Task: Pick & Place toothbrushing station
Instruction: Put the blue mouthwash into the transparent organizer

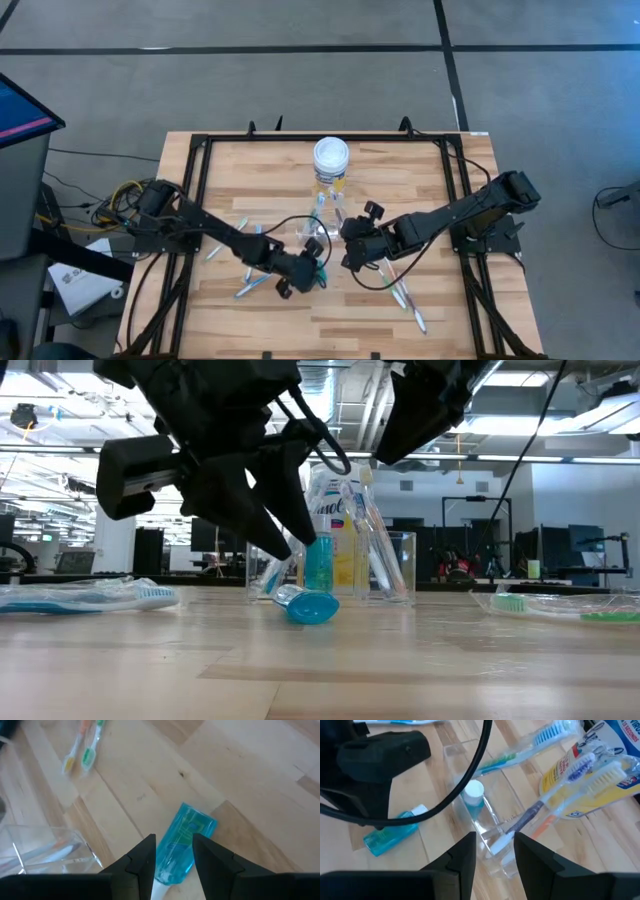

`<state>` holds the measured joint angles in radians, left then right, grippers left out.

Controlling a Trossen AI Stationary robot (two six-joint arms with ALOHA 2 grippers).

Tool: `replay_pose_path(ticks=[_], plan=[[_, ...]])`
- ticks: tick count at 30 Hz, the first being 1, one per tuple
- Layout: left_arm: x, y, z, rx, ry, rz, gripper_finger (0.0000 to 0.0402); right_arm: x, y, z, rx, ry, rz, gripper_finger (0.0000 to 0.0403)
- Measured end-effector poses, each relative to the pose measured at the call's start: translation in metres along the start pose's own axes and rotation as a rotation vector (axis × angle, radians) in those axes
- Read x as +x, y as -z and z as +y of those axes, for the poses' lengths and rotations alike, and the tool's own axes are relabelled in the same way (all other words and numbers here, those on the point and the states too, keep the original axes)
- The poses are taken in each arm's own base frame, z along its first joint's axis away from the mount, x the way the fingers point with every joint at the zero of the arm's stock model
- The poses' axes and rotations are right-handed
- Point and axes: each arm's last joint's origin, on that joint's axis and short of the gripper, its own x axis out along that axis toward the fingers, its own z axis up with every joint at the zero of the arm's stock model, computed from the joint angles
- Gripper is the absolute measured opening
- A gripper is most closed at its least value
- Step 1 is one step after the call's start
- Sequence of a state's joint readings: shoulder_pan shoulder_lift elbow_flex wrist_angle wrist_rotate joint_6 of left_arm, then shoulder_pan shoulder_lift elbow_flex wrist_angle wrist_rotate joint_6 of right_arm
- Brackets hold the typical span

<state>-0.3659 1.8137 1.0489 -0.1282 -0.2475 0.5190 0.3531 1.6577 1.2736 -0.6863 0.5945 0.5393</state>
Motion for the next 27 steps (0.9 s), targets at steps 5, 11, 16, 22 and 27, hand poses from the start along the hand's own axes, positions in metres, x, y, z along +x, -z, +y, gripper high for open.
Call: replay_pose_path(ticks=[5,11,16,22,27], plan=[[0.001,0.003,0.004,-0.001,0.031,-0.010,0.0122,0.000,0.000,0.000,-0.002,0.001,0.002,0.0123],[0.002,0.004,0.004,0.028,0.032,-0.008,0.0125,0.000,0.000,0.000,-0.001,-0.002,0.004,0.0123],[0.018,0.011,-0.004,0.053,0.048,0.014,0.0147,0.000,0.000,0.000,0.002,-0.002,0.003,0.0123],[0.029,0.014,-0.009,0.072,0.024,0.046,0.0185,0.000,0.000,0.000,0.002,-0.006,0.005,0.0123],[0.032,0.016,-0.007,0.063,0.041,0.032,0.0200,0.000,0.000,0.000,0.003,-0.013,0.009,0.0123]])
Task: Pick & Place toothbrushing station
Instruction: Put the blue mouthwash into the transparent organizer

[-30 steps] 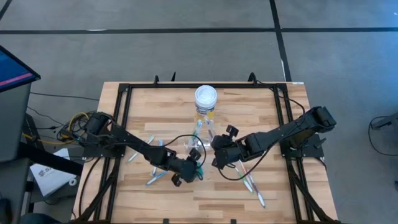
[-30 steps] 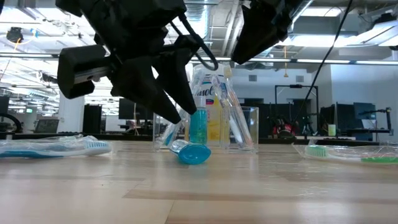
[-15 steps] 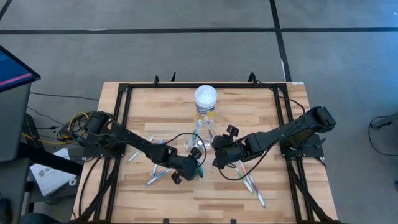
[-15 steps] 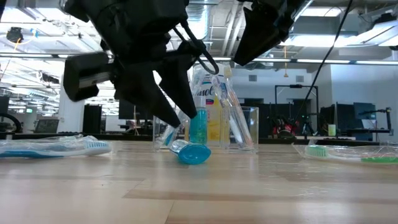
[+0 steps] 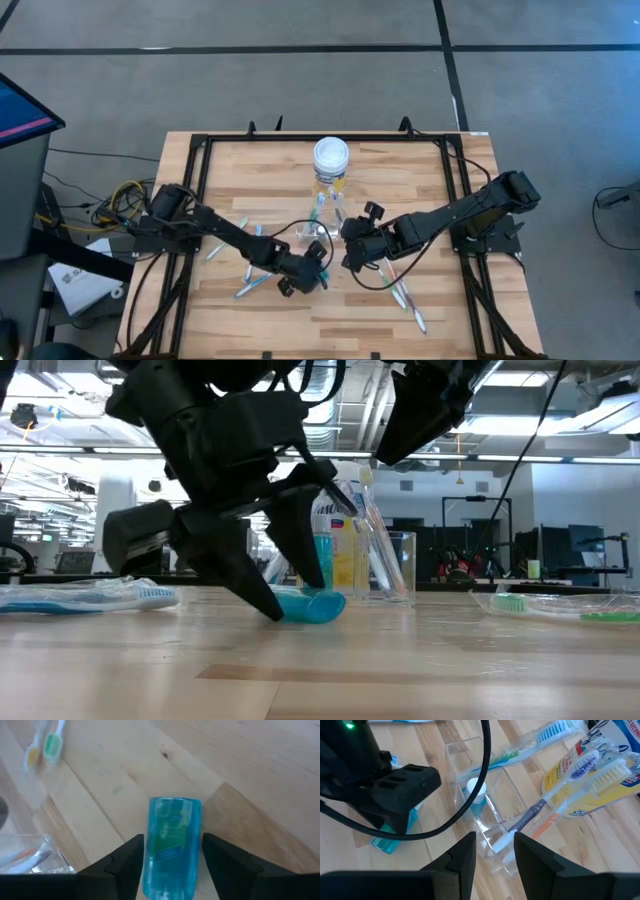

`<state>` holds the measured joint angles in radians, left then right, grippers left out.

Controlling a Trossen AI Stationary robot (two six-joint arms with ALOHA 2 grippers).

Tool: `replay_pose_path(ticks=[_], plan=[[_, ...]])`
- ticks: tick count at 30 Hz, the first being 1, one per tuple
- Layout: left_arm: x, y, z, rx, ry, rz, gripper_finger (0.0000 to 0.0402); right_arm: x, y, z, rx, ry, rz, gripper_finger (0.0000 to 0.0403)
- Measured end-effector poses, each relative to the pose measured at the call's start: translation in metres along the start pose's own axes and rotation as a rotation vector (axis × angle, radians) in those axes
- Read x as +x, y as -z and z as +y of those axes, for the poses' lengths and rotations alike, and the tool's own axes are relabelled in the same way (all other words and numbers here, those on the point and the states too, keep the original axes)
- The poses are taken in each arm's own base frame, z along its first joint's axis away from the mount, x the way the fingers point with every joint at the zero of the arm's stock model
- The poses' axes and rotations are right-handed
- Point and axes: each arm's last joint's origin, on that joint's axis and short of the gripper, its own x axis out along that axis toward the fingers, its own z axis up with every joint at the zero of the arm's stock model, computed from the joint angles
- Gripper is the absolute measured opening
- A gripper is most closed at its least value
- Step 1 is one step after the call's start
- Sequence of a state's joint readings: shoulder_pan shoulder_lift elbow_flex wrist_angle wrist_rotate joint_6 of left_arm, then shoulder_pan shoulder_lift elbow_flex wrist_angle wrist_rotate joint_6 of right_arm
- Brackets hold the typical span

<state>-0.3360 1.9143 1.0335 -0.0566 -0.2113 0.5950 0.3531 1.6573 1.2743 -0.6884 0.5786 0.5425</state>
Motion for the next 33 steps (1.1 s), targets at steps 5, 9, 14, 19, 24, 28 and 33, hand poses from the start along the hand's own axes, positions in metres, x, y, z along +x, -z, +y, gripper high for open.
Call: replay_pose_path(ticks=[5,9,14,19,24,28,33], plan=[[0.008,0.007,0.005,-0.080,0.054,-0.021,0.0201,0.000,0.000,0.000,0.000,-0.006,0.002,0.0123],[0.006,0.006,0.006,-0.106,0.059,-0.029,0.0193,0.000,0.000,0.000,-0.001,-0.006,0.003,0.0123],[0.006,0.008,0.006,-0.172,0.116,-0.052,0.0176,0.000,0.000,0.000,-0.001,-0.006,0.003,0.0123],[0.009,0.015,0.000,-0.213,0.131,-0.034,0.0159,0.000,0.000,0.000,-0.001,-0.006,0.003,0.0123],[0.009,0.016,-0.002,-0.268,0.137,-0.028,0.0145,0.000,0.000,0.000,0.000,-0.005,0.003,0.0123],[0.009,0.017,-0.002,-0.271,0.139,-0.028,0.0145,0.000,0.000,0.000,0.000,-0.005,0.003,0.0123],[0.010,0.017,-0.002,-0.291,0.140,-0.025,0.0155,0.000,0.000,0.000,0.000,-0.005,0.003,0.0123]])
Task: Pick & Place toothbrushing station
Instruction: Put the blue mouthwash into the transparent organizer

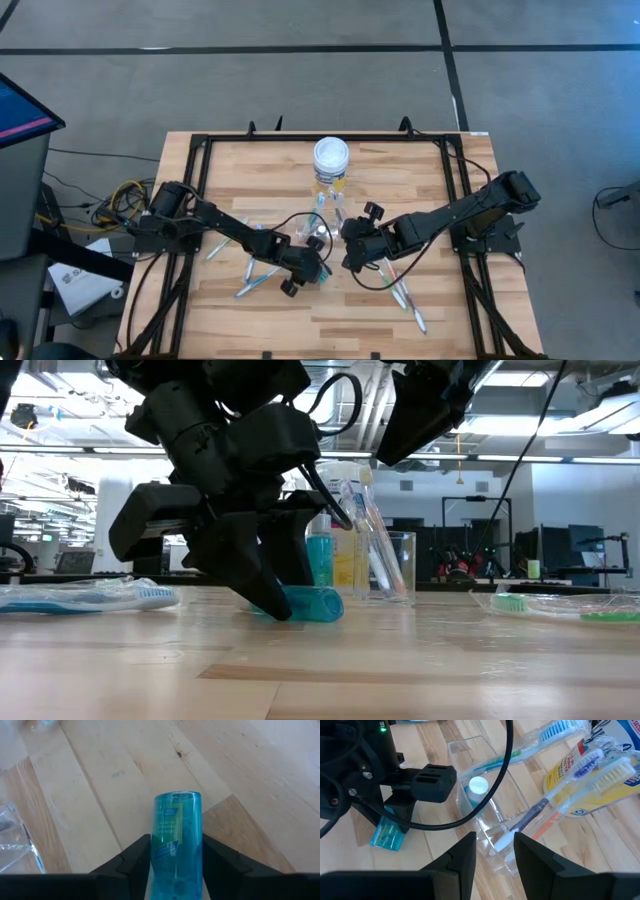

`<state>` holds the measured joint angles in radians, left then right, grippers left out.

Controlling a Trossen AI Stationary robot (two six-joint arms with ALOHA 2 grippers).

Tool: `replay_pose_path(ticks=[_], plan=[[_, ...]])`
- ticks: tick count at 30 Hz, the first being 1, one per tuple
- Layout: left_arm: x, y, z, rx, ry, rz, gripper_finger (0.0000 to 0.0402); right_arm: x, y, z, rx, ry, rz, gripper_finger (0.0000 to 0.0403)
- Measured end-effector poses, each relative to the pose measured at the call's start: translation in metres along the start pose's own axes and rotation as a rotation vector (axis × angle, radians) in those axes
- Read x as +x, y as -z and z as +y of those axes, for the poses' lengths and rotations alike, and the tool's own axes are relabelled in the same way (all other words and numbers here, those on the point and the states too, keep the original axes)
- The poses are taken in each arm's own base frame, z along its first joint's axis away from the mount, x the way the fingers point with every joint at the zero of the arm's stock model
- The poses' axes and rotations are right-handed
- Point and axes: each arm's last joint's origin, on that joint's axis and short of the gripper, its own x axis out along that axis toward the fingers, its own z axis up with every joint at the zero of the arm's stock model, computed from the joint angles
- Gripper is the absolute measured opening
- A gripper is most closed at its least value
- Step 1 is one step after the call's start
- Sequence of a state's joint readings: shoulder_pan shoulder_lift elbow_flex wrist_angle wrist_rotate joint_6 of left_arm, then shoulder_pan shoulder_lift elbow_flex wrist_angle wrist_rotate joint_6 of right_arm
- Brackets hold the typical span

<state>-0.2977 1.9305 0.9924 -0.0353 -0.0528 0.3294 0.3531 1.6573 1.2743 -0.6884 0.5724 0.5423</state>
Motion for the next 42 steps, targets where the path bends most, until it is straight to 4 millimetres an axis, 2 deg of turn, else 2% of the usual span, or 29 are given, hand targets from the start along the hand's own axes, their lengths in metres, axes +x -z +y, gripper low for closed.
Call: replay_pose_path(ticks=[8,16,24,37,42], plan=[[0.000,0.001,0.000,-0.060,-0.031,0.017,0.0168,0.000,0.000,0.000,0.000,0.000,0.000,0.0123],[0.000,0.003,-0.003,-0.148,-0.004,0.045,0.0162,0.000,0.000,0.000,0.000,0.000,0.000,0.0123],[-0.018,0.002,-0.004,-0.143,0.016,0.072,0.0158,0.000,0.000,0.000,0.000,0.000,0.001,0.0123],[-0.025,0.002,-0.008,-0.198,0.041,0.094,0.0089,0.000,-0.001,0.001,0.006,-0.005,-0.008,0.0122],[-0.039,-0.005,-0.007,-0.241,0.033,0.047,0.0090,-0.001,0.000,0.002,0.004,-0.010,-0.012,0.0123]])
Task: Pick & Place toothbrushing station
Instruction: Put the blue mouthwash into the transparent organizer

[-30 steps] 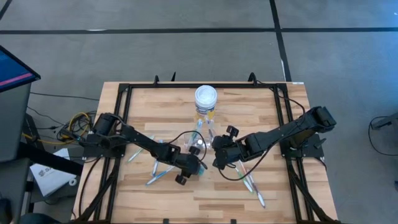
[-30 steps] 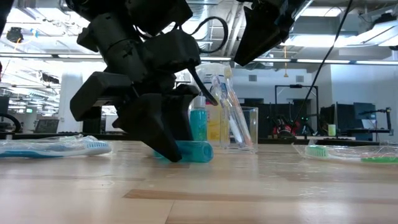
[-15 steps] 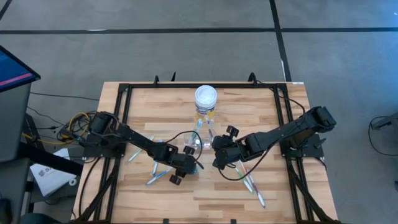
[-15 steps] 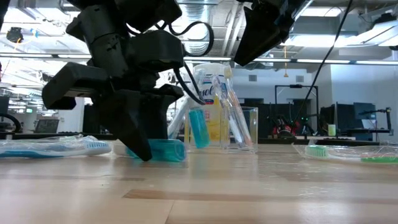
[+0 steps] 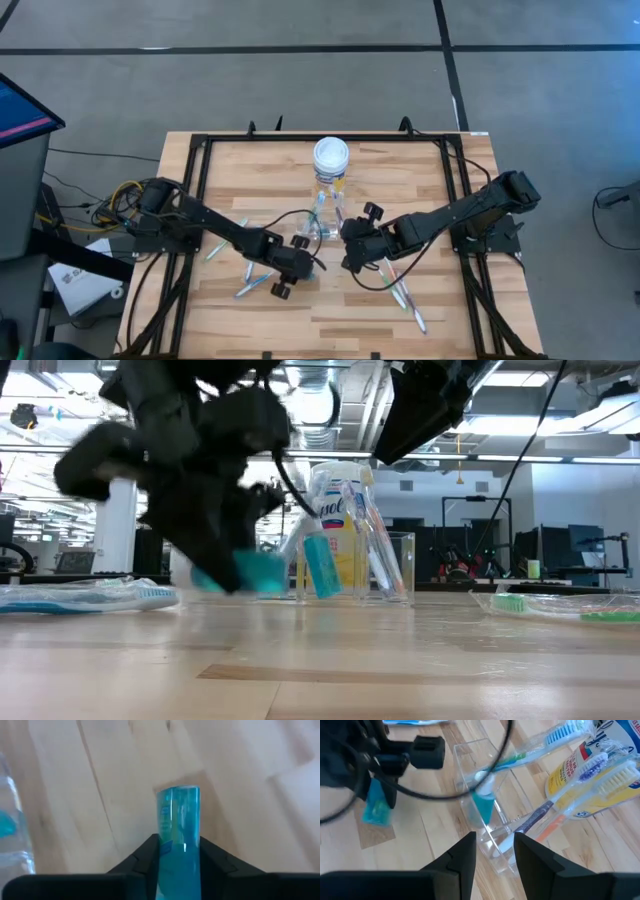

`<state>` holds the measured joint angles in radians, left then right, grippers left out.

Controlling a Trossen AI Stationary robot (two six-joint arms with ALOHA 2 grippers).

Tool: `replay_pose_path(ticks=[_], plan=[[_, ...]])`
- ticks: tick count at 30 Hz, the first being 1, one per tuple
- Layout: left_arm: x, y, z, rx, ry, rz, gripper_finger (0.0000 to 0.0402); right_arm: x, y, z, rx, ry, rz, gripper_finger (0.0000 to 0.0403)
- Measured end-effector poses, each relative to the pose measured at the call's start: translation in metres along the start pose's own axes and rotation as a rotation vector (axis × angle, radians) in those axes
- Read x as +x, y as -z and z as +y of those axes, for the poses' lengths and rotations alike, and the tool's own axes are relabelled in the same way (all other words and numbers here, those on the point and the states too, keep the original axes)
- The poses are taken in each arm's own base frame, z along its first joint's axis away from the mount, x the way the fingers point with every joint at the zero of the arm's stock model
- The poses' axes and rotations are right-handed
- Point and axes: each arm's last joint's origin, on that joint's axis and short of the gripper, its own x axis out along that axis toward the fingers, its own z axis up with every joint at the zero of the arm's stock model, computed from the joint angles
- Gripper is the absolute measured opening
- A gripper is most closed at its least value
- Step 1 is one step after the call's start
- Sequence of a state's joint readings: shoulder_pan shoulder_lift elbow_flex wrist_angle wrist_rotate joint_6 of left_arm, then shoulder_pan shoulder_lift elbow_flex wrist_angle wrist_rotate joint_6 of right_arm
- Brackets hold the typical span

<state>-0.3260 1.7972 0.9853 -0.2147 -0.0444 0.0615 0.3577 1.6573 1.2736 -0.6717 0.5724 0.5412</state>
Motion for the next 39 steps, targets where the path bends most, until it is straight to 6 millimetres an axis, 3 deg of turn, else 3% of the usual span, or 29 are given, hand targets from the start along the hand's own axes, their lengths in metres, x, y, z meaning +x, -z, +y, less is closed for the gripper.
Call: replay_pose_path(ticks=[12,20,39], plan=[[-0.060,-0.020,0.003,-0.129,0.000,-0.190,0.0092,-0.014,-0.002,0.024,-0.138,-0.104,-0.125,0.0123],[-0.093,-0.026,0.016,-0.167,-0.027,-0.296,0.0091,-0.023,-0.004,0.037,-0.222,-0.158,-0.215,0.0123],[-0.100,-0.027,0.032,-0.203,-0.060,-0.333,0.0091,-0.028,-0.012,0.044,-0.273,-0.189,-0.315,0.0130]])
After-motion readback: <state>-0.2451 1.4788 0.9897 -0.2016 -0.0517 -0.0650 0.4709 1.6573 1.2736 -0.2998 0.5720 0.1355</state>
